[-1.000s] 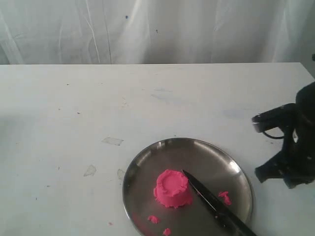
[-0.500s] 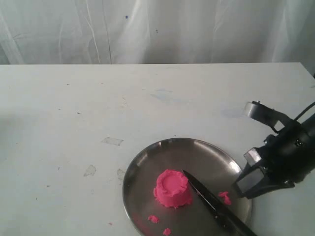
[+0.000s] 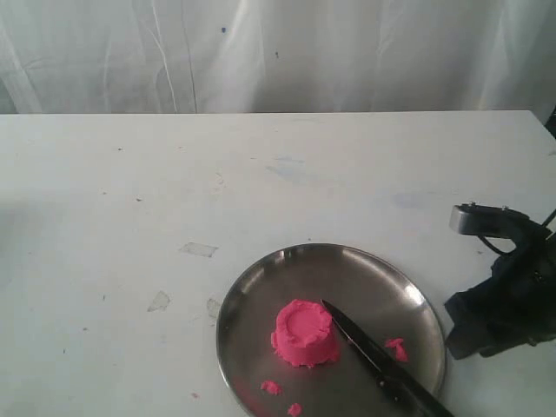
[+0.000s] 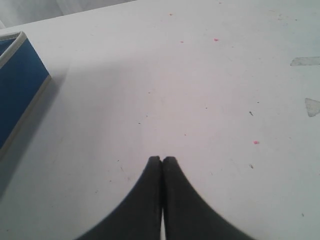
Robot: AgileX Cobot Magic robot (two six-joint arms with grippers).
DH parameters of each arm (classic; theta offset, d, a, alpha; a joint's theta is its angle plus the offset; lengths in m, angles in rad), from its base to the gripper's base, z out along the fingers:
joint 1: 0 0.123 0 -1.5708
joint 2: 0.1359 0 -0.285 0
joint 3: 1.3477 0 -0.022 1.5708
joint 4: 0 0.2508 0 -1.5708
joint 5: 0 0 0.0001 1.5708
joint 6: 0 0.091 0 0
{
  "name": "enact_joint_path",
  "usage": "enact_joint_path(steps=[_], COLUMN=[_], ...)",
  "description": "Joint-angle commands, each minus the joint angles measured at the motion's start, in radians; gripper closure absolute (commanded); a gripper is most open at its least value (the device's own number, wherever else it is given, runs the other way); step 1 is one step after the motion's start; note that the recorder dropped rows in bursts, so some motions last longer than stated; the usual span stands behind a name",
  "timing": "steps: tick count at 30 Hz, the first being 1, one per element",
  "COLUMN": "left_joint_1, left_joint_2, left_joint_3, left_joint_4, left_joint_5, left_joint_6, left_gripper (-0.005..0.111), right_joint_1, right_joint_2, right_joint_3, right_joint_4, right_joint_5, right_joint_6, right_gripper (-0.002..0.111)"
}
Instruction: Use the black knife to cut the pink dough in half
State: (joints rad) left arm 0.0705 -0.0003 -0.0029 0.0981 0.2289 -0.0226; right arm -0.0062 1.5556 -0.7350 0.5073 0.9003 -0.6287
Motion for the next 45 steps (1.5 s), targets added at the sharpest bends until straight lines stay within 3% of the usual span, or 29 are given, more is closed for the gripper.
enact_joint_path(steps=[1, 8, 31, 34, 41, 45], left_joint_1=[-0.002, -0.002, -0.002, -0.002, -0.002, -0.002], left_joint_2=[0.000, 0.000, 0.000, 0.000, 0.000, 0.000], left_joint_3=[0.003, 0.003, 0.003, 0.003, 0.003, 0.003], left_joint_4=[0.000, 0.000, 0.000, 0.000, 0.000, 0.000], left_joint_5=[0.003, 0.003, 0.003, 0.003, 0.003, 0.003], left_joint_6=[0.000, 0.000, 0.000, 0.000, 0.000, 0.000], left_gripper=[0.107, 0.107, 0.107, 0.107, 0.107, 0.107], right_joint_1=[-0.004, 0.018, 0.149, 0.170, 0.175, 0.175], right_joint_2=[-0.006, 0.093, 0.204, 0.204, 0.204, 0.204], right_joint_3=[0.018, 0.026, 0.026, 0.026, 0.026, 0.026], right_joint_4=[0.017, 0.112, 0.128, 0.128, 0.126, 0.128], right_joint_5=[0.011, 0.105, 0.201, 0.197, 0.181, 0.165], right_joint_6=[0.036, -0.007, -0.060, -0.086, -0.090, -0.083], right_gripper=[0.069, 0.053, 0.053, 0.062, 0.103, 0.108])
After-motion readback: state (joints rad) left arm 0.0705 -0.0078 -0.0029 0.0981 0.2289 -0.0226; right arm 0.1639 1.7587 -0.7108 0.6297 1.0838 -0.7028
